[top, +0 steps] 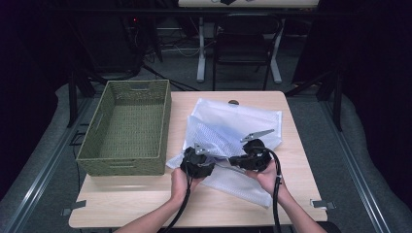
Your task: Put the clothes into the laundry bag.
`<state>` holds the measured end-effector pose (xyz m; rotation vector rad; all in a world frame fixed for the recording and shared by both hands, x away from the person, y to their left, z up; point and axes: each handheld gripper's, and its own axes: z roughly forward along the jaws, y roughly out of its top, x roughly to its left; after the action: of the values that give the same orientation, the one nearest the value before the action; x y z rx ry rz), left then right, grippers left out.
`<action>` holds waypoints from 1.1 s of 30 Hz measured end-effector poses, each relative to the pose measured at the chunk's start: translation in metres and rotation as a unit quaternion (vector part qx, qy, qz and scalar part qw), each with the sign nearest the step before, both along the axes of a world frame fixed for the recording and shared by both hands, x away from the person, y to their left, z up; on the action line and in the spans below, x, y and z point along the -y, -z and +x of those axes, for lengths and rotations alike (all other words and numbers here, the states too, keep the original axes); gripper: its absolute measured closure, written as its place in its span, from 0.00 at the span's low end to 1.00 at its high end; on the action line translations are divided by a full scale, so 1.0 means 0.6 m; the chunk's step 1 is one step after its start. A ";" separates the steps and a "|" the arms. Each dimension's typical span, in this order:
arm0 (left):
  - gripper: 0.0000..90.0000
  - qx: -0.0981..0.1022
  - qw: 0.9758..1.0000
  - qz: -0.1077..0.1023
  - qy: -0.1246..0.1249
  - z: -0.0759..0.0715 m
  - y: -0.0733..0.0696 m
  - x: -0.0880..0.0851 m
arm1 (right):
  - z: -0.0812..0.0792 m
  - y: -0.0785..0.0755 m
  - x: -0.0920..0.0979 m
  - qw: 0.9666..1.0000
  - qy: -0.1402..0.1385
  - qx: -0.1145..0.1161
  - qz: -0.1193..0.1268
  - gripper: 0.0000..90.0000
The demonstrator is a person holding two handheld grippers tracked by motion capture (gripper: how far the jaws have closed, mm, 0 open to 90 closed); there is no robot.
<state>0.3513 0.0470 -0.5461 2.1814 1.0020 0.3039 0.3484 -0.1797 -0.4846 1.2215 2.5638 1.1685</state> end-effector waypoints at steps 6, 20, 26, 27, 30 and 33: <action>0.52 0.034 0.999 0.011 0.000 -0.011 -0.032 -0.036 | 0.001 -0.002 -0.001 1.000 0.003 -0.001 0.001 0.99; 0.61 0.064 0.995 0.078 -0.004 0.037 -0.008 -0.017 | -0.003 -0.009 -0.002 1.000 -0.002 0.007 0.007 0.99; 0.98 0.080 0.992 0.089 0.026 0.035 -0.011 -0.017 | -0.002 -0.006 -0.001 1.000 -0.006 0.002 0.003 0.99; 0.98 0.080 0.992 0.090 0.028 0.034 -0.012 -0.019 | -0.002 -0.004 -0.001 1.000 -0.009 0.002 0.002 0.99; 0.99 0.077 0.992 0.089 0.037 0.027 -0.019 -0.030 | -0.002 -0.003 -0.002 1.000 -0.010 0.001 -0.002 0.99; 0.99 0.074 0.992 0.091 0.047 0.020 -0.023 -0.037 | -0.002 0.000 -0.003 1.000 -0.013 0.000 -0.009 0.99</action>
<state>0.3632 0.0695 -0.5325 2.3221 0.8148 0.5233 0.3469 -0.1780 -0.4844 1.1894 2.5919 1.1469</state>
